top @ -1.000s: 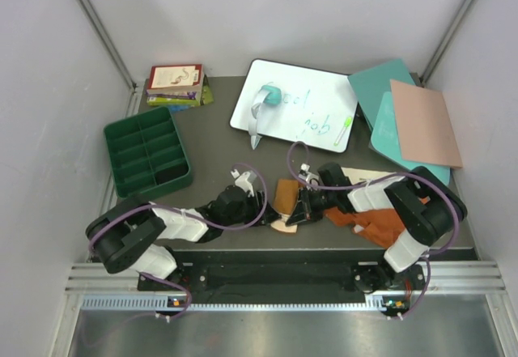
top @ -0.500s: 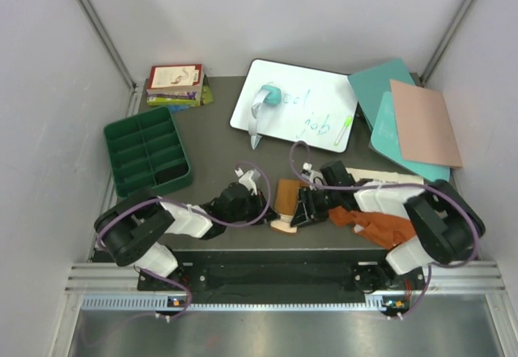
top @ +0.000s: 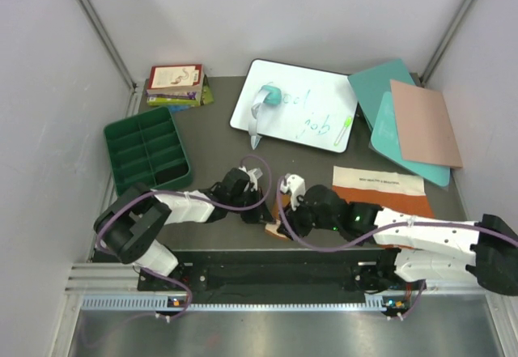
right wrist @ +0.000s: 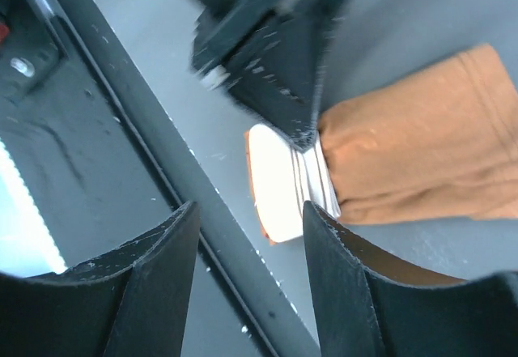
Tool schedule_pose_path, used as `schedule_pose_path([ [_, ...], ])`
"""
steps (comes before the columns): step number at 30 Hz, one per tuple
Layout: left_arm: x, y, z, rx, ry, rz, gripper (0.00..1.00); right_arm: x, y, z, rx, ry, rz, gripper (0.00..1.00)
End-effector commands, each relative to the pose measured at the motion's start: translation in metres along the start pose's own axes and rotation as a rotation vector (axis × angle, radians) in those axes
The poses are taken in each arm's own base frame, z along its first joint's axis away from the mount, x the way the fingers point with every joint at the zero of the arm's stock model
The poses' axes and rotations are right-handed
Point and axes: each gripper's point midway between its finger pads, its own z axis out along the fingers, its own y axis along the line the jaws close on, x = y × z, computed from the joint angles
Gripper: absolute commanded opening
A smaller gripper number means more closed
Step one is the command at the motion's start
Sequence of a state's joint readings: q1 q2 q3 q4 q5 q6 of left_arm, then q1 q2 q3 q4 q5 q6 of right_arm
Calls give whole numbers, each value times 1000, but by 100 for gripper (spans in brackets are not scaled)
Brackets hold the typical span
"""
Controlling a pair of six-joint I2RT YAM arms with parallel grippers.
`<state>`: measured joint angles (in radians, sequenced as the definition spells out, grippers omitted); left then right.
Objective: Roll the underwear
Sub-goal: Roll the underwear to the corner of the board.
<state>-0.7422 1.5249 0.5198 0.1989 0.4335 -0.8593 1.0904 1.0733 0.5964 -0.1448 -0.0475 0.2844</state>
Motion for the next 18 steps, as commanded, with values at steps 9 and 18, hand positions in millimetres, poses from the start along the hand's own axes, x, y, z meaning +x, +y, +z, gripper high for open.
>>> schedule_pose_path([
  [9, 28, 30, -8, -89, 224, -84, 0, 26, 6, 41, 192, 26, -299, 52],
  [18, 27, 28, -10, -88, 248, -81, 0, 53, 2, 55, 196, 80, -336, 52],
])
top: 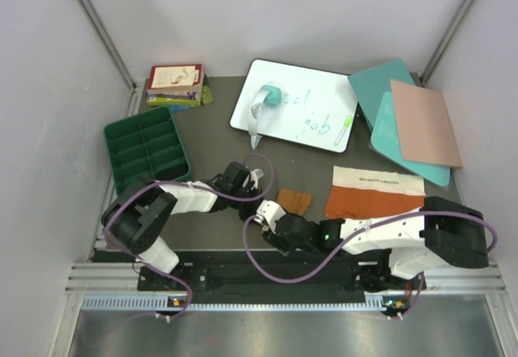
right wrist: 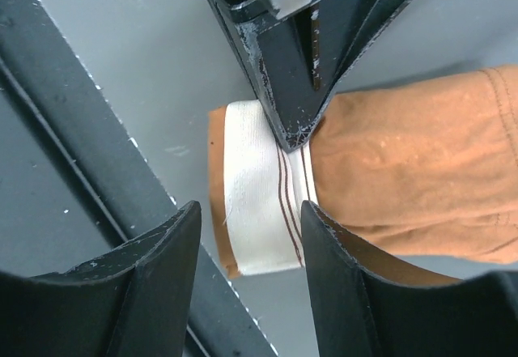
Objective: Roll the underwear
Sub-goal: Roll the underwear to the corner of the board.
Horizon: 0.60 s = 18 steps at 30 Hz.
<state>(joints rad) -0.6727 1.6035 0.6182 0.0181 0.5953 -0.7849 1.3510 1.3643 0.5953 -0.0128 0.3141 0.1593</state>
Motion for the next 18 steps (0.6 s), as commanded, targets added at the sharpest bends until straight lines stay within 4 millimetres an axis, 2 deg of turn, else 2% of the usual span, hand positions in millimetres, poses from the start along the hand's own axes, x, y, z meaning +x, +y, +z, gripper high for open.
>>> schedule_pose_path([
  [1, 20, 23, -1, -83, 85, -39, 0, 7, 4, 10, 14, -3, -23, 52],
  [8, 20, 20, -2, -57, 97, -49, 0, 41, 6, 22, 37, 116, -22, 49],
  [12, 18, 10, -5, 0, 87, -45, 0, 48, 8, 24, 47, 164, 2, 18],
  [15, 15, 9, -10, 12, 63, -48, 16, 45, 18, 21, -12, 159, 36, 9],
  [17, 8, 7, -19, 15, 13, -35, 36, 37, 23, 16, -50, 142, 66, 5],
  [18, 6, 12, -23, 5, -6, -49, 41, 35, 30, 13, -99, 146, 80, 4],
])
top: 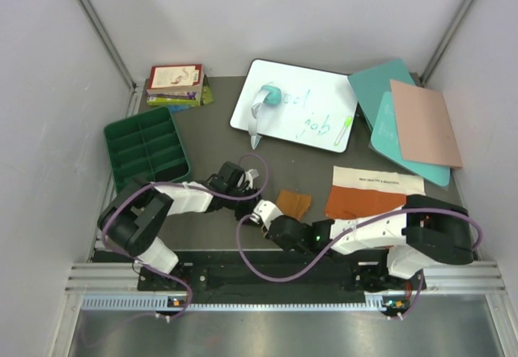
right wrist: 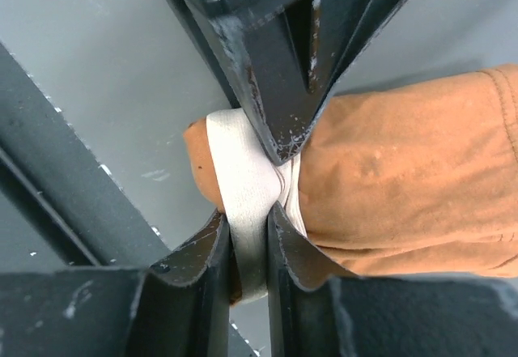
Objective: Roll the underwear
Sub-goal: Roll the underwear to the corner of the board.
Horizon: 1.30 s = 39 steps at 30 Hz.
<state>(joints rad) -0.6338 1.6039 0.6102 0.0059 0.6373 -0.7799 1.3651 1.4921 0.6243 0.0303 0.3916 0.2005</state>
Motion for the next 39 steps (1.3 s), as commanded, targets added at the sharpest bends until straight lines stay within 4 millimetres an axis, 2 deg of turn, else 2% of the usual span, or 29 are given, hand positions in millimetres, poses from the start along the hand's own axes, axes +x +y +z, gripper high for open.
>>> schedule_pose_path([
  [1, 3, 10, -21, -23, -50, -16, 45, 23, 31, -11, -191, 111, 86, 3],
  [2, -1, 7, -28, -16, -80, -4, 52, 18, 32, -15, -219, 97, 108, 1],
  [5, -11, 14, -43, -54, -167, 1, 59, 13, 42, -24, -371, 113, 193, 0],
  [7, -16, 14, -52, -80, -213, 42, 60, 8, 38, -25, -410, 113, 247, 0],
  [9, -22, 16, -57, -100, -263, 83, 61, 9, 43, -31, -482, 130, 278, 0],
  [10, -27, 8, -63, -80, -304, 113, 61, 1, 43, -31, -509, 102, 307, 0],
  [12, -29, 5, -67, -59, -346, 143, 61, 2, 38, -32, -561, 114, 373, 0],
  [13, -35, -7, -73, -18, -393, 182, 62, -1, 35, -31, -578, 108, 405, 0],
  [15, -34, -11, -74, 17, -419, 211, 62, -2, 27, -32, -617, 117, 474, 0],
  [20, -38, -43, -82, 165, -519, 317, 63, 0, 19, -31, -714, 179, 575, 0],
  [22, -36, -46, -81, 195, -528, 331, 63, -2, 12, -29, -726, 187, 608, 0],
  [27, -28, -69, -73, 289, -545, 422, 63, 2, 3, -27, -755, 239, 677, 0],
  [32, -14, -72, -52, 322, -497, 458, 64, 0, -9, -23, -779, 254, 751, 0],
  [39, -2, -62, -34, 340, -457, 456, 63, 7, -17, -13, -802, 290, 817, 0],
])
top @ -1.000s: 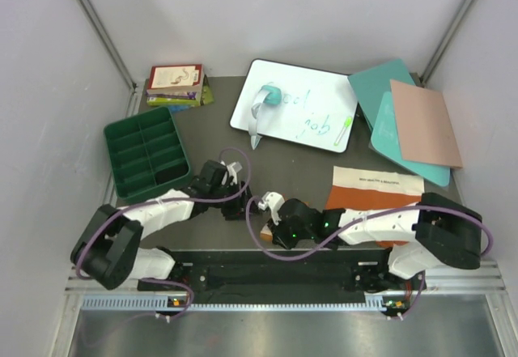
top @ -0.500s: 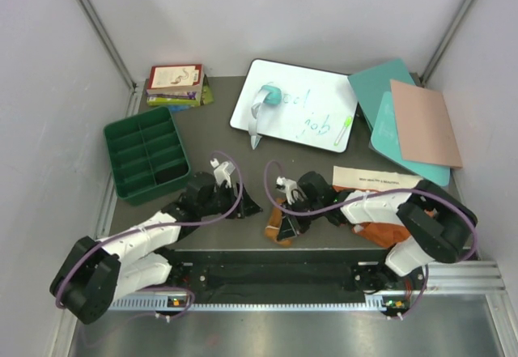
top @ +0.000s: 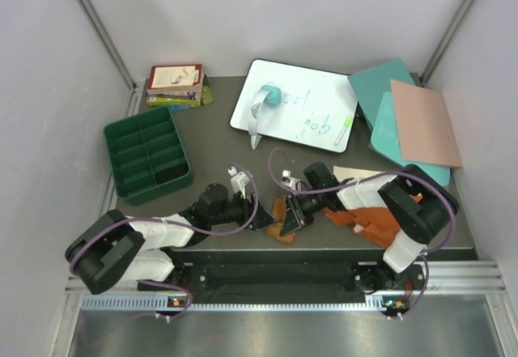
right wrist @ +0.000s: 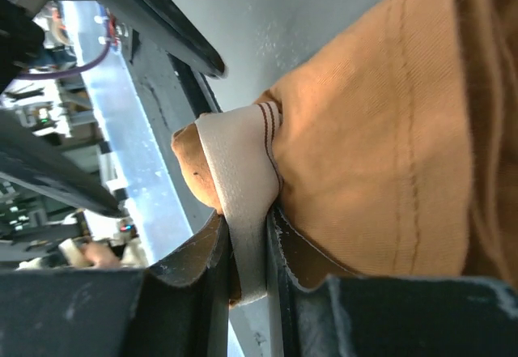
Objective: Roll the underwear
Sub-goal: Roll the underwear to the corner of the board.
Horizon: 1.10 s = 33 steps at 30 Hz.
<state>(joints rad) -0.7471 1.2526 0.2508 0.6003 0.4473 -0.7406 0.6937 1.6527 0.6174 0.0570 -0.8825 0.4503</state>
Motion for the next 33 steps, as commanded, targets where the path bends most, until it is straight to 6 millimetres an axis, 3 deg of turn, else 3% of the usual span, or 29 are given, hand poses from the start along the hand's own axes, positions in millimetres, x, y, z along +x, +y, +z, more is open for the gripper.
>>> schedule_pose_path([
  [1, -7, -14, 6, 87, -56, 35, 63, -6, -9, 1, -7, 16, 39, 0],
  [10, 12, -17, 13, 136, -11, 1, 60, -8, -23, 2, -17, 23, 102, 0],
  [19, 38, -5, 11, 109, 52, -49, 53, -16, -35, -1, -51, -3, 162, 0],
  [23, 41, 5, 15, 62, 65, -68, 43, -20, -34, -3, -62, -12, 157, 2],
  [24, 42, 9, 17, 42, 74, -75, 32, -22, -34, -4, -63, -18, 155, 4],
  [26, 48, 21, 21, -20, 111, -95, 19, -25, -35, -7, -61, -30, 162, 6],
  [27, 50, 24, 22, -39, 118, -101, 7, -27, -34, -9, -64, -36, 157, 11],
  [28, 53, 31, 24, -81, 140, -120, 0, -29, -34, -11, -64, -46, 159, 14],
  [33, 54, 53, 28, -209, 155, -167, 0, -37, -22, -28, -37, -97, 108, 42],
])
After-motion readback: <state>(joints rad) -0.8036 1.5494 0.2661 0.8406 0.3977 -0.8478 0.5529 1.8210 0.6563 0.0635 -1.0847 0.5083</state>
